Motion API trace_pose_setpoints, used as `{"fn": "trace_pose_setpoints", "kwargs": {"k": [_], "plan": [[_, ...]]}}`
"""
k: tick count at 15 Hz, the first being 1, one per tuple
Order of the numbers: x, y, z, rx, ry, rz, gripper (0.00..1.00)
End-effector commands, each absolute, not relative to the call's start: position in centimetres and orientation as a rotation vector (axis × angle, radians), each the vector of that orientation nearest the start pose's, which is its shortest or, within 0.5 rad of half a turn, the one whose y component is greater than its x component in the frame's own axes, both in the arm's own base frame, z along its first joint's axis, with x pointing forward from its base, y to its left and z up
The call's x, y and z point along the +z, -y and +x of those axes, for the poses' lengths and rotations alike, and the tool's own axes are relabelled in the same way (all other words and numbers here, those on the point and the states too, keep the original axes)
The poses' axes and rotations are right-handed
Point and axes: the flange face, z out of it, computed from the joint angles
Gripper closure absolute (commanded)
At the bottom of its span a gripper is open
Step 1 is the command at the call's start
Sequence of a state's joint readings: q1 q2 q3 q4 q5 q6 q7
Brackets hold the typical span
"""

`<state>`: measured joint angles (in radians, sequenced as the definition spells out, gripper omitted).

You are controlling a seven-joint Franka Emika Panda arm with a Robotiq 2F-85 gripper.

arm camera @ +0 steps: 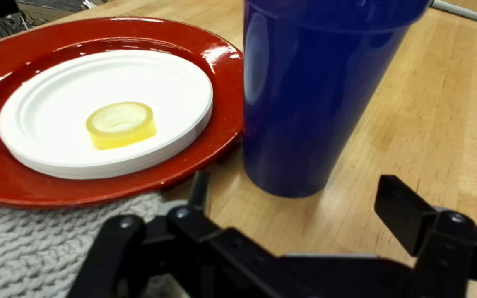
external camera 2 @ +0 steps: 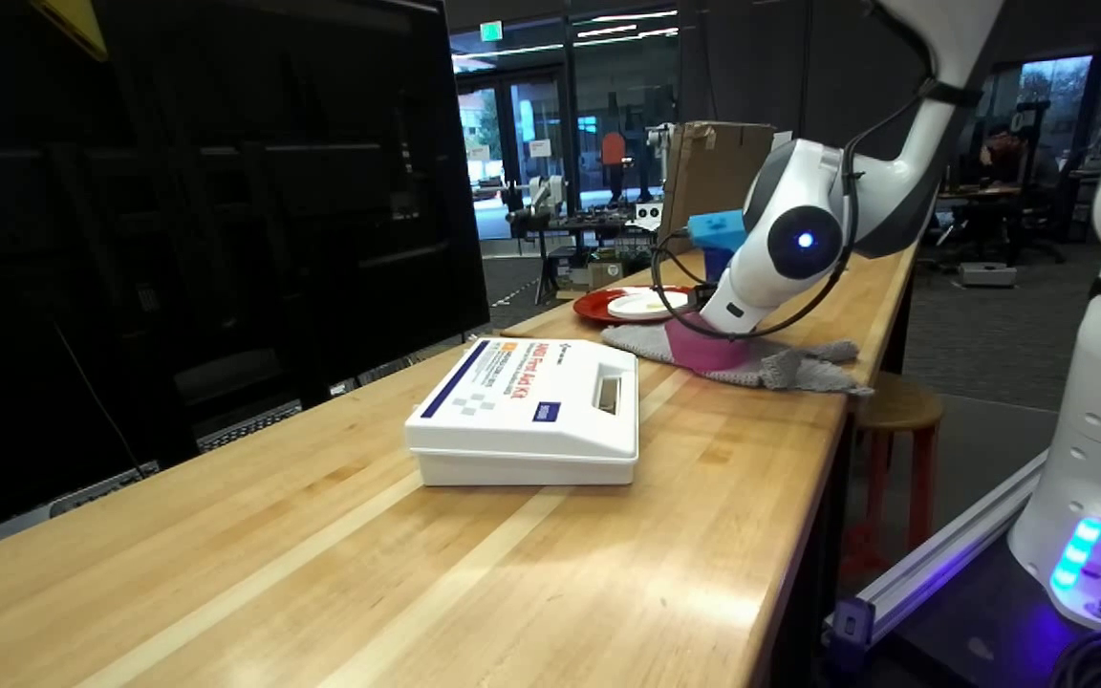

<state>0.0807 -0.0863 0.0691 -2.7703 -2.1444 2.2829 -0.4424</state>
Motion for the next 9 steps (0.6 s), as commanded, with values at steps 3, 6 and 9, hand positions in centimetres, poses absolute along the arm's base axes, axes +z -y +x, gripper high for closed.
{"fn": "trace_pose_setpoints", "kwargs": {"k": [3, 6, 9], "plan": [[24.3, -3.5, 36.7, -0.392, -1.89, 0.594, 0.0], [25.7, -3.7, 36.7, -0.373, -1.84, 0.603, 0.0], [26.8, -4.0, 37.0, -0.353, -1.803, 0.608, 0.0]]}}
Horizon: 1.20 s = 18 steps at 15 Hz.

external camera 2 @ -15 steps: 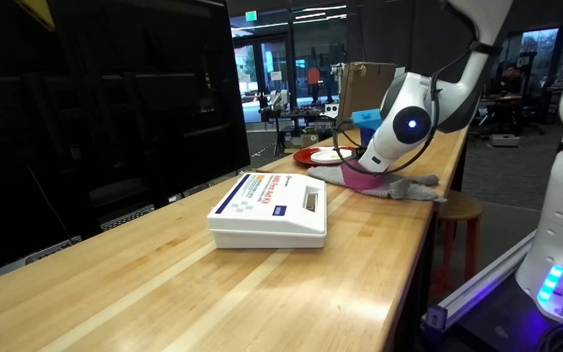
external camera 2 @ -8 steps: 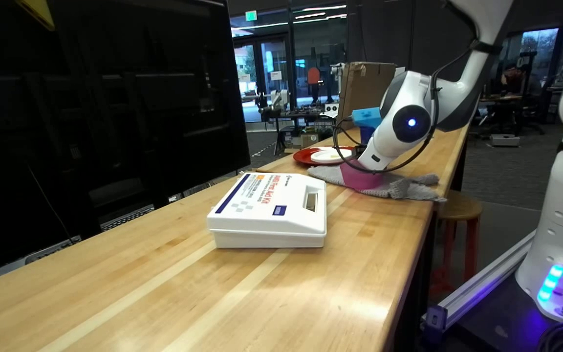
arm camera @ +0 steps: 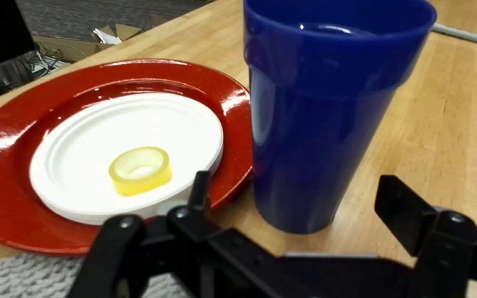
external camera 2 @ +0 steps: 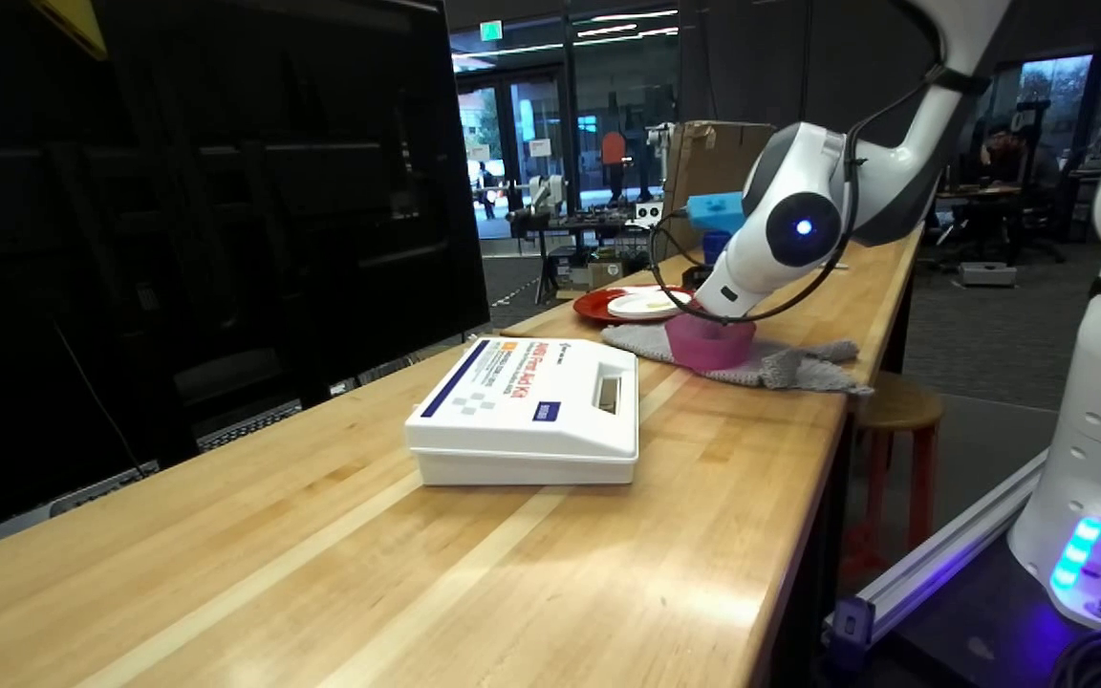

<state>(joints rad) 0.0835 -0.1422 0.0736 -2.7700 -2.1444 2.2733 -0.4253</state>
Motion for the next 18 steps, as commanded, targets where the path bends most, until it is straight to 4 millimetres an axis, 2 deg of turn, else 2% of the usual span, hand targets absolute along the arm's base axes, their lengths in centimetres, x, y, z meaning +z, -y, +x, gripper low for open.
{"fn": "trace_pose_setpoints", "kwargs": {"k": [1, 6, 12, 17, 18], "plan": [[27.0, -4.0, 37.2, -0.347, -1.795, 0.616, 0.0], [27.2, -3.1, 37.4, -0.331, -1.782, 0.654, 0.0], [27.5, -2.4, 37.7, -0.345, -1.767, 0.62, 0.0], [30.4, -1.9, 37.5, -0.244, -1.701, 0.711, 0.0], [28.4, -2.6, 38.2, -0.298, -1.737, 0.682, 0.0]]}}
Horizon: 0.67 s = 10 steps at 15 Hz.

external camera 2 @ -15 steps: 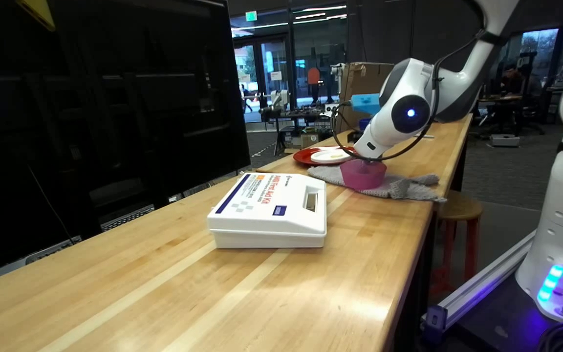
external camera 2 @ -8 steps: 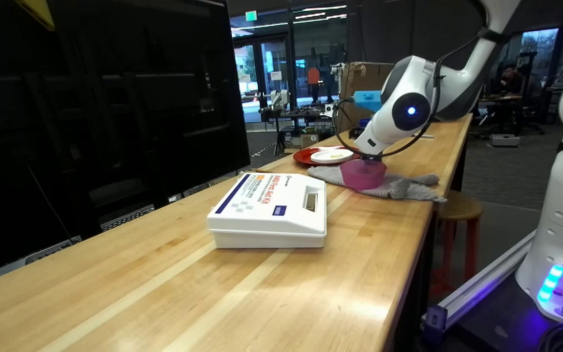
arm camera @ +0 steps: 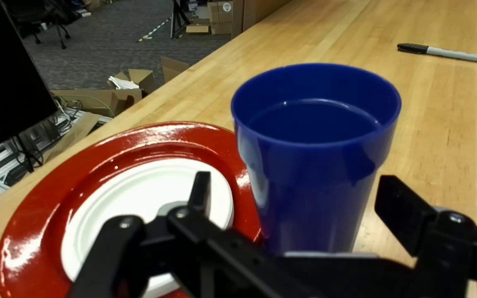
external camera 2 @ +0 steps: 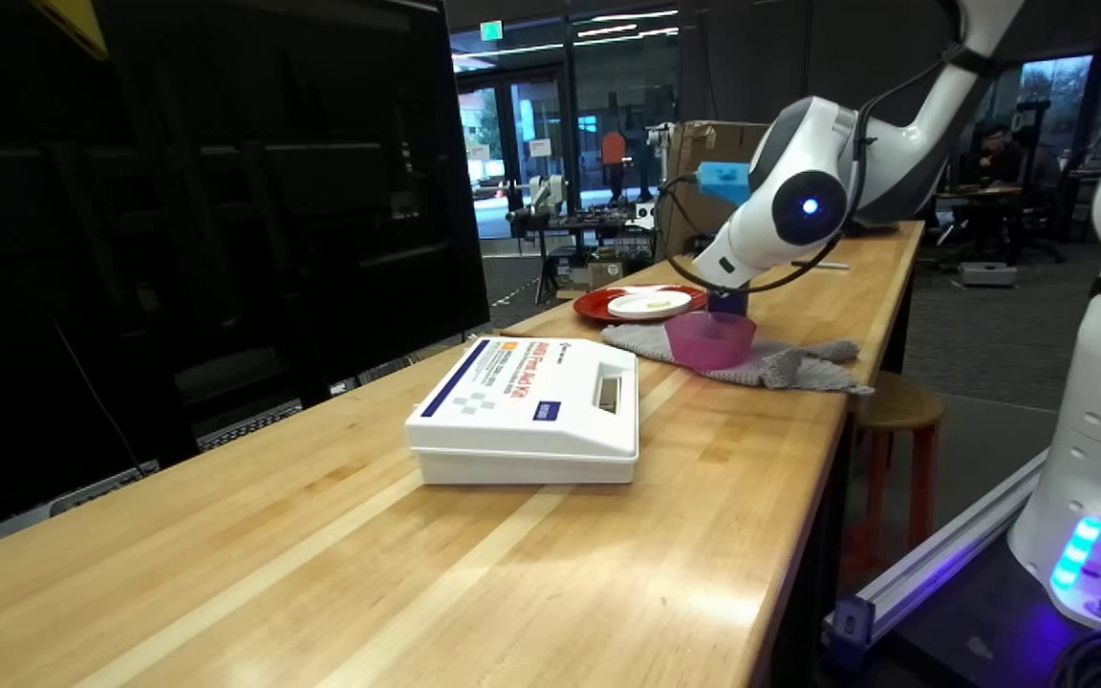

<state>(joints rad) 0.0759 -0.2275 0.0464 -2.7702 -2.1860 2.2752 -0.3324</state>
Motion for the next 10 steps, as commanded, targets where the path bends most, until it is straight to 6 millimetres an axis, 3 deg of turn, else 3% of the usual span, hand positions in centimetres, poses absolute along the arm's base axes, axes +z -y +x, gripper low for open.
{"fn": "trace_pose_setpoints", "kwargs": {"k": [1, 4, 10], "plan": [[29.0, -2.5, 38.25, -0.283, -1.721, 0.697, 0.0], [29.93, -2.19, 38.18, -0.269, -1.705, 0.712, 0.0], [29.96, -2.2, 38.12, -0.267, -1.705, 0.713, 0.0]]}}
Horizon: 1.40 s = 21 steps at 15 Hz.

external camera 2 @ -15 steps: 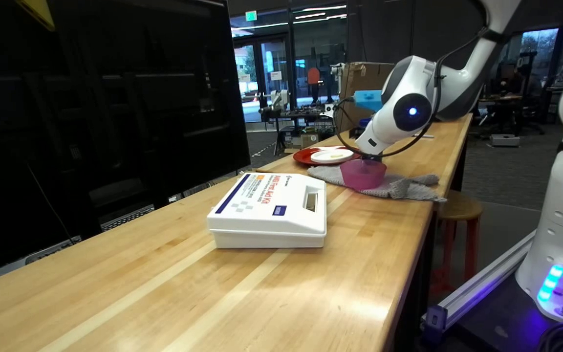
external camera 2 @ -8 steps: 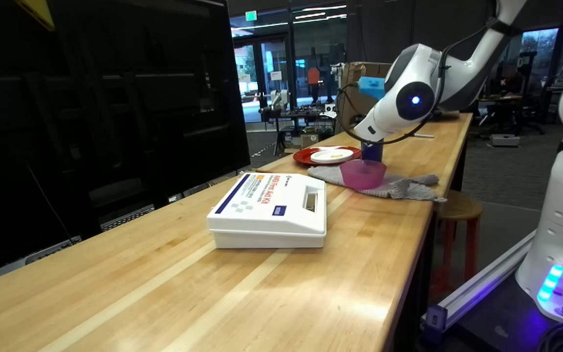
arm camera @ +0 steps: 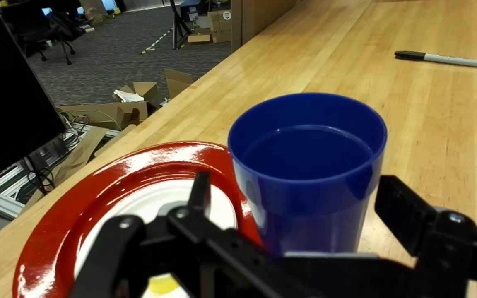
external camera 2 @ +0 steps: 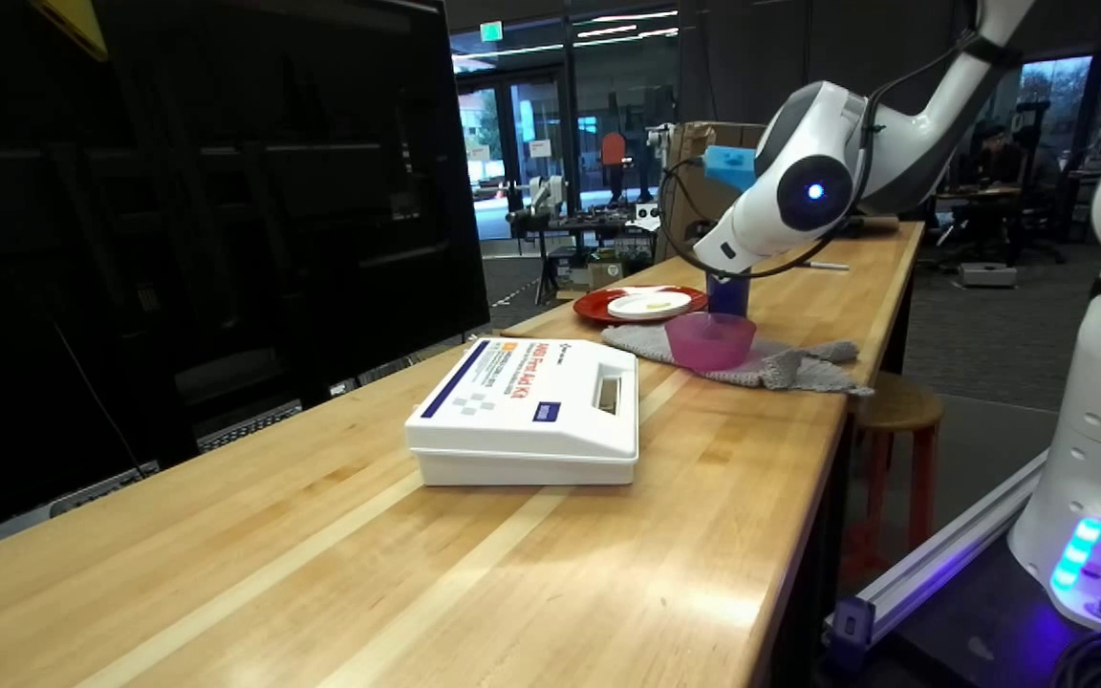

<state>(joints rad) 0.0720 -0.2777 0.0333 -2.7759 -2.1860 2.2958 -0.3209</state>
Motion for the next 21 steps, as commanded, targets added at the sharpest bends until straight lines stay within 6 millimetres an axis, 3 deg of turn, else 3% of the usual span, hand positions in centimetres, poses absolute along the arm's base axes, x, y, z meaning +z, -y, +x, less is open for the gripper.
{"fn": "trace_pose_setpoints", "kwargs": {"k": [1, 17, 21], "plan": [[30.0, -2.2, 38.1, -0.266, -1.705, 0.713, 0.0], [29.1, -2.4, 38.2, -0.281, -1.73, 0.68, 0.0], [28.8, -2.3, 38.5, -0.296, -1.745, 0.595, 0.0]]}}
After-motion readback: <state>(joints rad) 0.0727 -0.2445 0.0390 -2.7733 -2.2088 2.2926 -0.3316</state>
